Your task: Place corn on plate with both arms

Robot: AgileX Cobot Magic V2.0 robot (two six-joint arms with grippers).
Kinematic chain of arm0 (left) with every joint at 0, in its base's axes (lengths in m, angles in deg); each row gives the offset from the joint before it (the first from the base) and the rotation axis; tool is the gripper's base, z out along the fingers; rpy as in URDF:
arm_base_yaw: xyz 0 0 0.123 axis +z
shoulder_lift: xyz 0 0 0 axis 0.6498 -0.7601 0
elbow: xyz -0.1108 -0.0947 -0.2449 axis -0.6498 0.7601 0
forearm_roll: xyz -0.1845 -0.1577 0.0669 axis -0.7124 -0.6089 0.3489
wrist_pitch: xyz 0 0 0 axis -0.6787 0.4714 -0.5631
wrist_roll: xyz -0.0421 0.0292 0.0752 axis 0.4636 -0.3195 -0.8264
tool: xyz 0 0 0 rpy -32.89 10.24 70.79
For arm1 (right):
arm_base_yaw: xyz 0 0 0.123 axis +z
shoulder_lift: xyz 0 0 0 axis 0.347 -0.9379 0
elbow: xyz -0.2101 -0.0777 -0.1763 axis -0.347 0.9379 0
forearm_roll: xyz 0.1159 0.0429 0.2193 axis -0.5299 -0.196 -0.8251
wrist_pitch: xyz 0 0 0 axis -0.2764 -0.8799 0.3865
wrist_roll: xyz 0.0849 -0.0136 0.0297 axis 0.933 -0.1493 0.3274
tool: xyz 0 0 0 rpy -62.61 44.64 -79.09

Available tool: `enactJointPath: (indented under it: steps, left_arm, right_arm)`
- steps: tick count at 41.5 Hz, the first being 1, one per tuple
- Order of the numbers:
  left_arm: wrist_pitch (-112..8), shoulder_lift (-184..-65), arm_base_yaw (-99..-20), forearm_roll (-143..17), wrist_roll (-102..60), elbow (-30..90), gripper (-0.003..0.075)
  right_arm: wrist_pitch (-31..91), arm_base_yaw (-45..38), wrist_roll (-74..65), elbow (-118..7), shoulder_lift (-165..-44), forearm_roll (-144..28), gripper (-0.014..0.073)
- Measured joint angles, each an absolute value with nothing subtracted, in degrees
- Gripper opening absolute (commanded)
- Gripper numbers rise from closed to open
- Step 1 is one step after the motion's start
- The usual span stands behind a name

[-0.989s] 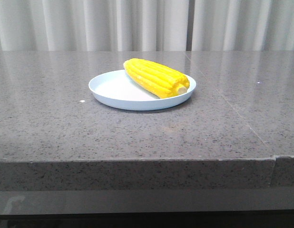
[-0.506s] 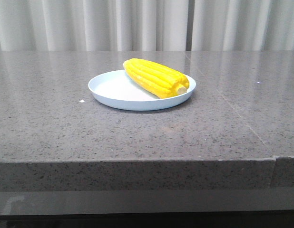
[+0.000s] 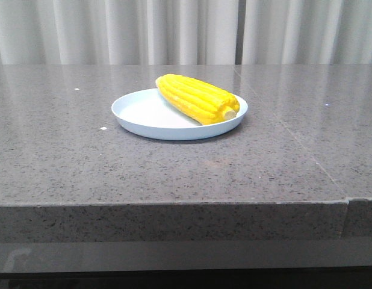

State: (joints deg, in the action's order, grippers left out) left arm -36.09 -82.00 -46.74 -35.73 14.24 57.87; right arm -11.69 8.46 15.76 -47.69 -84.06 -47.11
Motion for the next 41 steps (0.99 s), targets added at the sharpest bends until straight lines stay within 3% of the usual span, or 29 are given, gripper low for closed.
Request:
enactJointPath:
  steps: [12, 22, 41]
  left_arm:
    - [-49.00, -68.79, -41.22, -36.93, 14.24, 77.05, -0.0020]
    - [-61.73, -66.79, -41.19, -39.16, 14.24, 87.70, -0.0020]
    - [-64.37, -66.79, -41.19, -39.62, 14.24, 87.92, -0.0020]
  right_arm:
    - [-11.69, 8.46, 15.76, -47.69, -84.06, -47.11, -0.0068]
    - [-11.69, 8.46, 15.76, -47.69, -84.06, -47.11, -0.0068]
    - [-11.69, 8.46, 15.76, -47.69, -84.06, -47.11, -0.0068]
